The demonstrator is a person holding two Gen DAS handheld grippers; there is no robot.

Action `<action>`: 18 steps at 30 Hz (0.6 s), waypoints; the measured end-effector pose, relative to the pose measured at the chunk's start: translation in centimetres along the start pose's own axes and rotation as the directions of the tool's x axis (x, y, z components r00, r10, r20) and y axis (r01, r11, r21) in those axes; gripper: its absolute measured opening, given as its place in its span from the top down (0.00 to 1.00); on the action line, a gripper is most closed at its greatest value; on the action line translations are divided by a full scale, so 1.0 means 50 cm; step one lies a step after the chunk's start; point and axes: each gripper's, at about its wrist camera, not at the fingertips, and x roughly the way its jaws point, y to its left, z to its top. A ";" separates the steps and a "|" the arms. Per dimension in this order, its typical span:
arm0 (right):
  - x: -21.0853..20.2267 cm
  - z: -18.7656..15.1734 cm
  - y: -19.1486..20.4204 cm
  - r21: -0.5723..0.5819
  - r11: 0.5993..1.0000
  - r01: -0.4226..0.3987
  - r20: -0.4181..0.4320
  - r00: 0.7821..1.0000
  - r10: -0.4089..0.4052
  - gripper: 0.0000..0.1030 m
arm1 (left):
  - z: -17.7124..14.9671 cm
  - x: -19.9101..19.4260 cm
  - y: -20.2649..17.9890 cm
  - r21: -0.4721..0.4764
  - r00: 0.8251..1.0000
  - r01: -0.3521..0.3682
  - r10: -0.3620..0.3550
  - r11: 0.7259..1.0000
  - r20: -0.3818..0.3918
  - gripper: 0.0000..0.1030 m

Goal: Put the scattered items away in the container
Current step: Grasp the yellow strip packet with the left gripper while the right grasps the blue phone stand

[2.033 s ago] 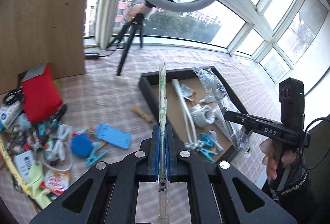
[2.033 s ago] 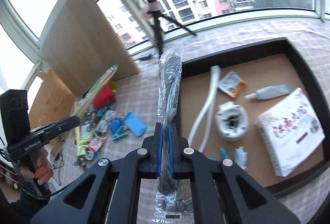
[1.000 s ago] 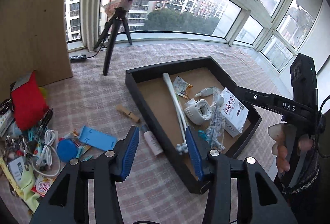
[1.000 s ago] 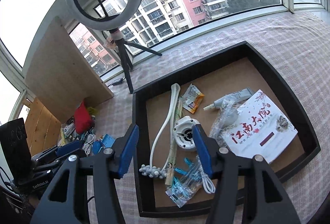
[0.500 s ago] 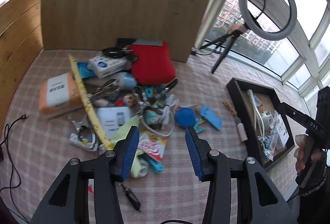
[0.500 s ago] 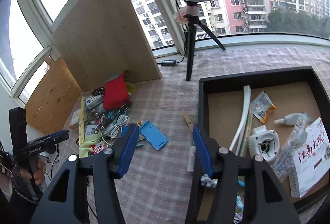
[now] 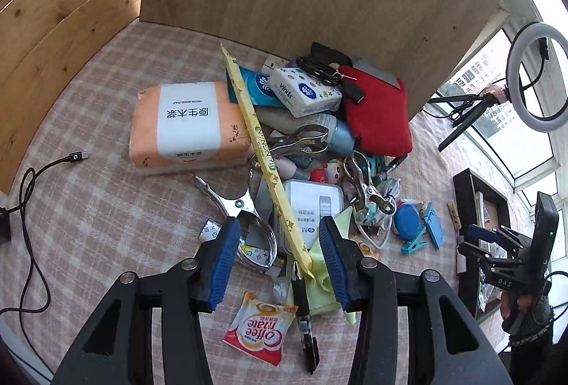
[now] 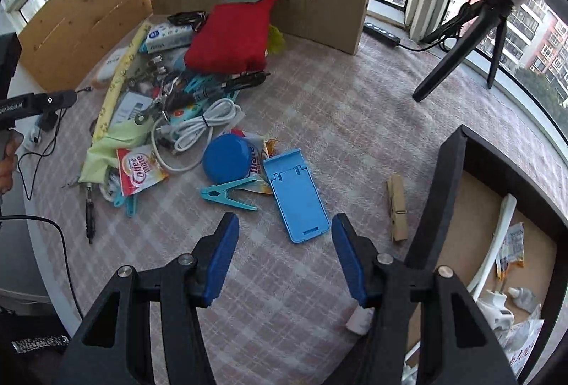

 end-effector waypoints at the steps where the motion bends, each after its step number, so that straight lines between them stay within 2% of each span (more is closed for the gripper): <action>1: 0.010 0.004 0.002 -0.011 1.000 0.002 -0.011 1.000 -0.002 0.48 | 0.007 0.011 -0.001 0.003 1.000 -0.001 0.002 1.000 -0.012 0.58; 5: 0.035 0.015 0.000 -0.048 0.999 0.018 -0.042 0.999 -0.020 0.48 | 0.032 0.051 0.005 -0.017 0.999 -0.033 0.033 0.999 -0.039 0.58; 8: 0.044 0.019 -0.009 -0.046 0.999 0.001 -0.054 0.999 -0.003 0.48 | 0.052 0.074 0.013 -0.043 0.998 -0.035 0.033 0.998 -0.050 0.58; 11: 0.053 0.023 -0.022 -0.028 1.000 -0.012 -0.065 0.998 0.011 0.48 | 0.066 0.097 0.009 -0.028 0.996 -0.049 0.047 0.998 -0.069 0.58; 13: 0.059 0.027 -0.029 -0.022 1.000 -0.016 -0.074 0.997 0.014 0.48 | 0.071 0.111 0.006 -0.028 0.995 -0.048 0.045 0.998 -0.092 0.61; 15: 0.063 0.030 -0.031 -0.023 0.999 -0.027 -0.077 0.997 0.026 0.48 | 0.071 0.120 0.003 -0.020 0.993 -0.055 0.052 0.998 -0.105 0.72; 18: 0.068 0.033 -0.033 -0.038 0.999 -0.032 -0.076 0.997 0.029 0.48 | 0.067 0.127 0.002 -0.012 0.992 -0.051 0.049 0.999 -0.116 0.81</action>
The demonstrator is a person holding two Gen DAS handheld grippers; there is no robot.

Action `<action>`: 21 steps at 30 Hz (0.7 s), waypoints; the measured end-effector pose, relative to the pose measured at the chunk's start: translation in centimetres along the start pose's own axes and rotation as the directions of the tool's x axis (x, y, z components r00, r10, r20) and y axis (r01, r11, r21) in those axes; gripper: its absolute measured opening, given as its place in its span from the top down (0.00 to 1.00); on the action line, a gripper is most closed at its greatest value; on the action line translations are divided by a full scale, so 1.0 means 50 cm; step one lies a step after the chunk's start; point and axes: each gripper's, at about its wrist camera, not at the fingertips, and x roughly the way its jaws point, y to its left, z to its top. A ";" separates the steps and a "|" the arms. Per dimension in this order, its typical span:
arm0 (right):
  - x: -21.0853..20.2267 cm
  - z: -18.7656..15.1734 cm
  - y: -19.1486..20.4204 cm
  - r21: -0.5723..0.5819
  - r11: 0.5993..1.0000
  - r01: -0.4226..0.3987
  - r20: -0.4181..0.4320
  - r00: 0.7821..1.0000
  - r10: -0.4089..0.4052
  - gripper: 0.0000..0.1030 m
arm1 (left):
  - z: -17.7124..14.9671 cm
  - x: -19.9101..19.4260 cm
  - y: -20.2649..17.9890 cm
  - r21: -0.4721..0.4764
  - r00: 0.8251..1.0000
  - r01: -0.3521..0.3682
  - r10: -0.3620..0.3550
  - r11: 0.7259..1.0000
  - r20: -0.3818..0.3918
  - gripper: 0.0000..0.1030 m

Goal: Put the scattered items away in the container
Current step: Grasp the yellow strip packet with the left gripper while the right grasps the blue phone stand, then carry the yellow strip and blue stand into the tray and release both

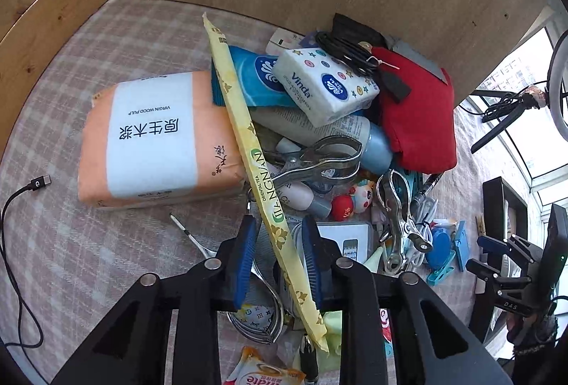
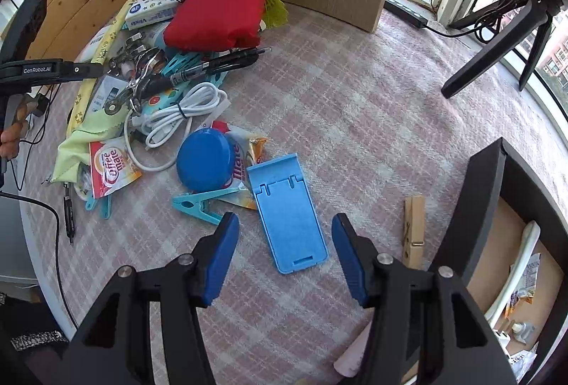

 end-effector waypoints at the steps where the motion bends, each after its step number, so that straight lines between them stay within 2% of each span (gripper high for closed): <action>1: 0.002 0.000 0.000 -0.008 1.000 -0.001 -0.002 1.000 0.001 0.48 | -0.001 0.001 0.001 0.001 1.000 -0.001 0.001 1.000 -0.001 0.83; 13: 0.044 0.020 0.000 -0.083 0.996 0.019 -0.066 0.998 -0.024 0.47 | -0.017 -0.026 -0.016 0.045 0.999 0.018 -0.020 0.999 0.025 0.89; 17: 0.045 0.031 -0.009 -0.081 0.997 0.014 -0.047 0.999 -0.018 0.44 | -0.024 -0.036 -0.019 0.044 0.999 0.035 -0.036 0.998 0.028 0.90; 18: 0.043 0.031 -0.012 -0.070 0.998 0.006 -0.044 0.999 -0.009 0.46 | -0.027 -0.039 -0.019 0.043 0.999 0.036 -0.037 0.998 0.030 0.90; 20: 0.037 0.030 -0.017 -0.053 0.999 -0.010 -0.038 0.999 0.008 0.62 | -0.033 -0.044 -0.018 0.045 0.999 0.039 -0.040 0.998 0.033 0.90; 21: 0.034 0.029 -0.020 -0.039 0.999 -0.021 -0.043 0.999 0.020 0.65 | -0.030 -0.043 -0.017 0.041 0.999 0.041 -0.042 0.998 0.033 0.90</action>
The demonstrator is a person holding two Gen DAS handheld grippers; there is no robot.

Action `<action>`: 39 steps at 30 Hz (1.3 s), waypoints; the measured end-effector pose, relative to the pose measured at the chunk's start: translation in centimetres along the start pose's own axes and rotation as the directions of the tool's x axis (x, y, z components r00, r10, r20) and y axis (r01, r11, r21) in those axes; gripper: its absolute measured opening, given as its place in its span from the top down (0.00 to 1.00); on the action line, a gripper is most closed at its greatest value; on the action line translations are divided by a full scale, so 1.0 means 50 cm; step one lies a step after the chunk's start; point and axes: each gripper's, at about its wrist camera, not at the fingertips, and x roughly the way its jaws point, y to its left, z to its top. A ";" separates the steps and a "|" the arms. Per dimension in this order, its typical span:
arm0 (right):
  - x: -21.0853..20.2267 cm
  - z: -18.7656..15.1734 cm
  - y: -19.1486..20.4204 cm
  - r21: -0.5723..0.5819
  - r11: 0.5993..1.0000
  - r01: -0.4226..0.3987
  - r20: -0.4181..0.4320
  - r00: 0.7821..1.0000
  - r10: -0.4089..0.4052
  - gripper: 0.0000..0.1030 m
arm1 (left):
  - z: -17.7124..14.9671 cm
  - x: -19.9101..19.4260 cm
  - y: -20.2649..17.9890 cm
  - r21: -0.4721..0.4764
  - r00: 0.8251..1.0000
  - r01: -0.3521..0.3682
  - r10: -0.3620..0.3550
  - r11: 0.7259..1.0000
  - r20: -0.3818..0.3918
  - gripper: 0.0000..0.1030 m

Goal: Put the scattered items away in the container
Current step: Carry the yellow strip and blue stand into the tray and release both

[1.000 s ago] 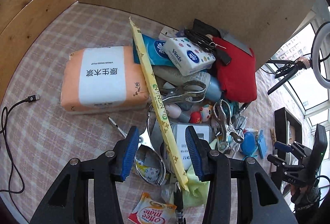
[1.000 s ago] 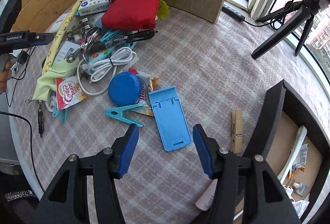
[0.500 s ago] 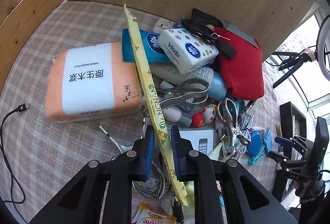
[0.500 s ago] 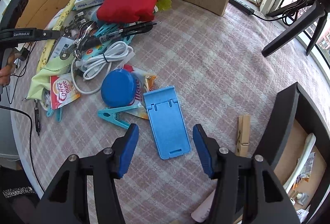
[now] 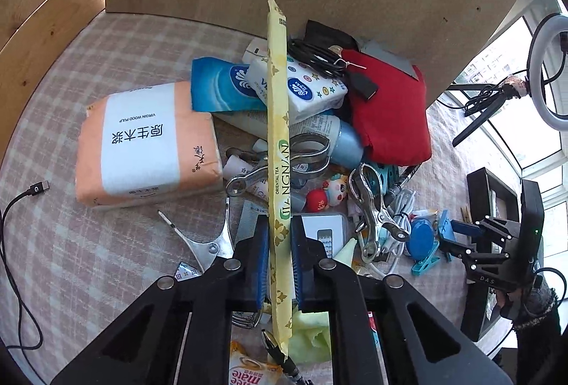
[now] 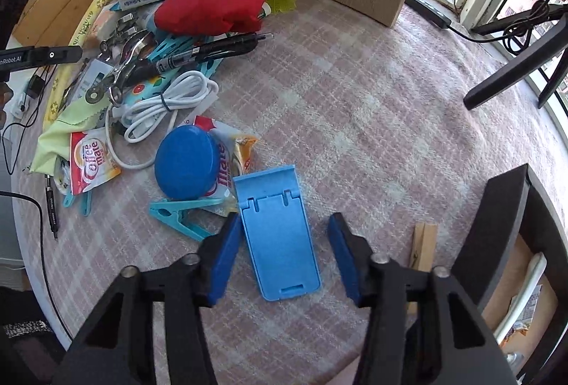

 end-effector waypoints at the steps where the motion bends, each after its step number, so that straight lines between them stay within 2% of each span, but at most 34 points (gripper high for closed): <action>1: -0.002 -0.002 -0.005 0.024 1.000 -0.020 -0.003 1.000 0.020 0.65 | 0.002 0.002 -0.002 -0.001 1.000 0.004 -0.004 1.000 0.000 0.90; 4: -0.012 -0.019 -0.019 0.083 0.994 -0.067 0.014 0.998 0.066 0.65 | -0.004 -0.007 -0.011 0.001 1.000 0.012 -0.012 1.000 0.004 0.90; 9: -0.060 -0.043 -0.024 0.154 0.985 -0.076 0.108 0.992 0.060 0.66 | -0.013 -0.040 -0.023 0.002 0.999 0.033 -0.033 0.999 0.028 0.90; 13: -0.114 -0.075 -0.021 0.207 0.974 -0.091 0.199 0.979 0.050 0.66 | -0.015 -0.075 -0.053 0.029 0.996 0.061 -0.063 0.998 0.056 0.90; 18: -0.178 -0.104 0.003 0.268 0.957 -0.110 0.301 0.953 0.025 0.65 | -0.021 -0.117 -0.117 0.075 0.987 0.135 -0.140 0.988 0.073 0.90; 21: -0.227 -0.146 -0.012 0.314 0.945 -0.087 0.337 0.941 -0.025 0.65 | -0.030 -0.125 -0.179 0.121 0.978 0.187 -0.196 0.975 0.066 0.90; 26: -0.309 -0.240 -0.094 0.413 0.910 -0.028 0.354 0.926 -0.132 0.65 | -0.057 -0.082 -0.323 0.220 0.961 0.273 -0.275 0.936 -0.024 0.90; 33: -0.359 -0.347 -0.216 0.568 0.821 0.062 0.292 0.917 -0.271 0.65 | -0.112 -0.022 -0.570 0.318 0.906 0.424 -0.391 0.848 -0.164 0.90; 36: -0.361 -0.373 -0.256 0.607 0.791 0.081 0.268 0.916 -0.300 0.65 | -0.142 0.004 -0.664 0.329 0.872 0.487 -0.430 0.809 -0.234 0.90; 39: -0.363 -0.394 -0.286 0.642 0.760 0.100 0.247 0.911 -0.329 0.65 | -0.173 0.022 -0.743 0.366 0.863 0.503 -0.429 0.783 -0.267 0.90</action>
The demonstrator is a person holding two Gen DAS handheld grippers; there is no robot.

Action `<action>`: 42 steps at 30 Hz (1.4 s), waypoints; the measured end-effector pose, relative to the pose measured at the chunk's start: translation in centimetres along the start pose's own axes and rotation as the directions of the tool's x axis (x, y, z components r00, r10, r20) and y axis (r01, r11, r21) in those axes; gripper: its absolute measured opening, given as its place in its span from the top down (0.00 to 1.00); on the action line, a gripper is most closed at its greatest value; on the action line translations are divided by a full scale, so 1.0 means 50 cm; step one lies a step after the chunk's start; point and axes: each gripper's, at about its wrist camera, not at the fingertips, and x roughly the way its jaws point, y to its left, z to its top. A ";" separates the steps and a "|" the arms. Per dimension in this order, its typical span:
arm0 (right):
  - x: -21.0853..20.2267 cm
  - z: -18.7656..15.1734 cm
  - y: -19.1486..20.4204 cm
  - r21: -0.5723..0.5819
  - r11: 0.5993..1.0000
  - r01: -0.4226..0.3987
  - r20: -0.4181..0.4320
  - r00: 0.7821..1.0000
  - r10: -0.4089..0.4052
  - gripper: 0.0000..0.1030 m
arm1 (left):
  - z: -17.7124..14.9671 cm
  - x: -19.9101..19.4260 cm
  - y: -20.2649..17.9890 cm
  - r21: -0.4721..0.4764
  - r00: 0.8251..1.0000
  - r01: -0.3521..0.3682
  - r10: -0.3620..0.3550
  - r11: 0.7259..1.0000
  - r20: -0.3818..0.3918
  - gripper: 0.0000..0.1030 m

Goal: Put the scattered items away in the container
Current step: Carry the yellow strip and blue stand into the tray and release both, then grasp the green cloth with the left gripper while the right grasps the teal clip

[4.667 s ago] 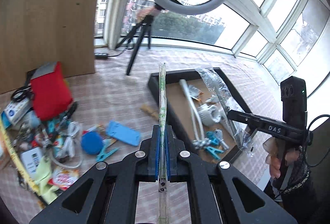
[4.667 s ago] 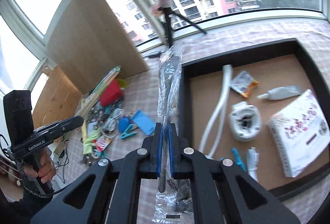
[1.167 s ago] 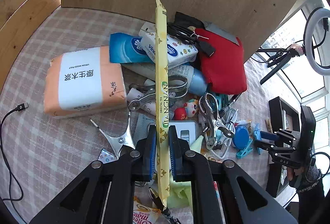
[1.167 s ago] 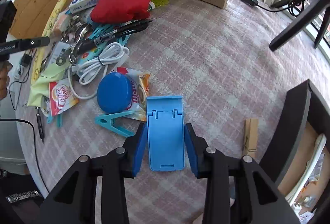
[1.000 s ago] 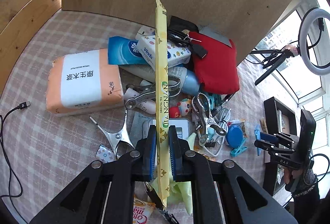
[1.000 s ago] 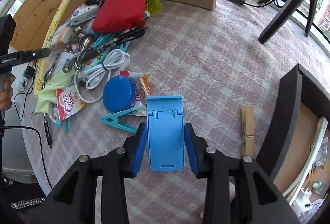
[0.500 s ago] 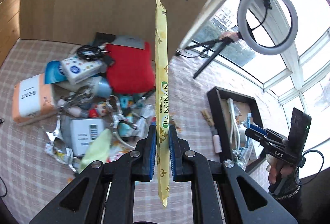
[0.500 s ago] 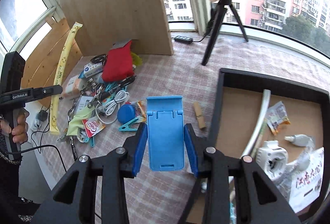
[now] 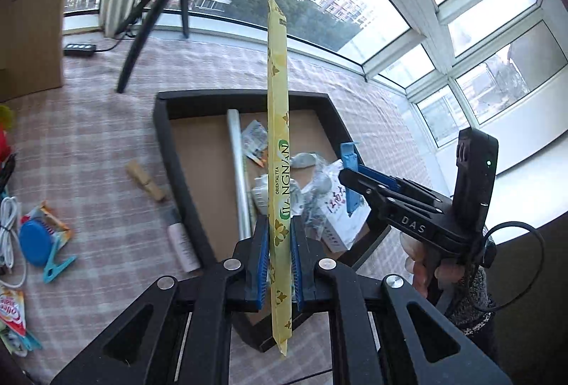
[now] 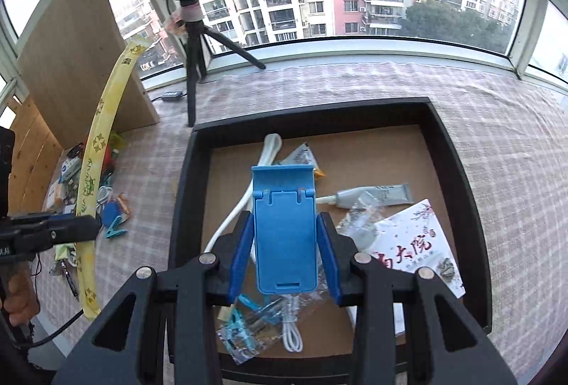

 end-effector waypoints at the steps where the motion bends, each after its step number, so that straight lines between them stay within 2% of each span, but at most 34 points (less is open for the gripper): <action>1: 0.001 0.002 -0.010 0.011 1.000 0.006 0.000 1.000 -0.006 0.65 | 0.003 0.018 -0.016 0.009 1.000 0.000 0.000 1.000 -0.012 0.90; 3: 0.005 0.006 -0.026 0.025 1.000 -0.009 -0.008 1.000 0.010 0.63 | 0.008 0.046 -0.042 0.025 1.000 -0.009 0.010 1.000 -0.023 0.86; 4: 0.006 0.006 -0.033 0.040 0.999 -0.009 -0.017 1.000 0.009 0.62 | 0.009 0.059 -0.053 0.042 0.999 -0.031 0.032 0.999 -0.035 0.80; 5: 0.006 0.007 -0.039 0.056 0.998 -0.003 -0.020 1.000 0.005 0.62 | 0.010 0.071 -0.059 0.050 0.998 -0.044 0.046 0.998 -0.046 0.70; 6: 0.004 0.007 -0.043 0.066 0.998 -0.007 -0.018 1.000 0.008 0.61 | 0.009 0.079 -0.062 0.049 0.998 -0.046 0.048 0.998 -0.050 0.66; 15: -0.016 0.007 -0.016 0.052 0.998 -0.046 0.024 0.999 0.045 0.61 | -0.015 0.044 -0.037 0.058 0.996 -0.070 0.072 0.996 -0.043 0.67; 18: -0.020 0.010 0.014 0.032 0.997 -0.064 0.033 0.997 0.063 0.61 | -0.028 0.015 -0.023 0.060 0.996 -0.085 0.086 0.995 -0.022 0.67; 24: -0.019 0.013 0.102 -0.052 0.987 -0.152 0.020 0.988 0.153 0.61 | -0.061 -0.073 0.036 0.061 0.988 -0.154 0.152 0.986 0.038 0.67; 26: -0.013 0.011 0.137 -0.082 0.980 -0.183 0.007 0.983 0.184 0.61 | -0.077 -0.114 0.072 0.050 0.979 -0.198 0.195 0.979 0.062 0.67; 29: -0.004 0.002 0.192 -0.130 0.965 -0.227 -0.015 0.974 0.227 0.61 | -0.113 -0.178 0.137 0.028 0.954 -0.286 0.282 0.958 0.101 0.67; 33: 0.015 -0.011 0.267 -0.190 0.938 -0.290 -0.068 0.957 0.282 0.61 | -0.172 -0.255 0.247 -0.042 0.920 -0.378 0.381 0.925 0.092 0.67; 37: 0.046 -0.031 0.344 -0.262 0.909 -0.324 -0.129 0.945 0.300 0.61 | -0.233 -0.317 0.344 -0.144 0.886 -0.445 0.458 0.884 0.076 0.67; 38: 0.056 -0.035 0.362 -0.278 0.901 -0.332 -0.145 0.942 0.303 0.61 | -0.246 -0.326 0.365 -0.165 0.881 -0.452 0.467 0.876 0.067 0.67; 42: 0.104 -0.064 0.435 -0.345 0.867 -0.359 -0.226 0.929 0.294 0.61 | -0.286 -0.337 0.413 -0.206 0.892 -0.435 0.450 0.876 0.031 0.68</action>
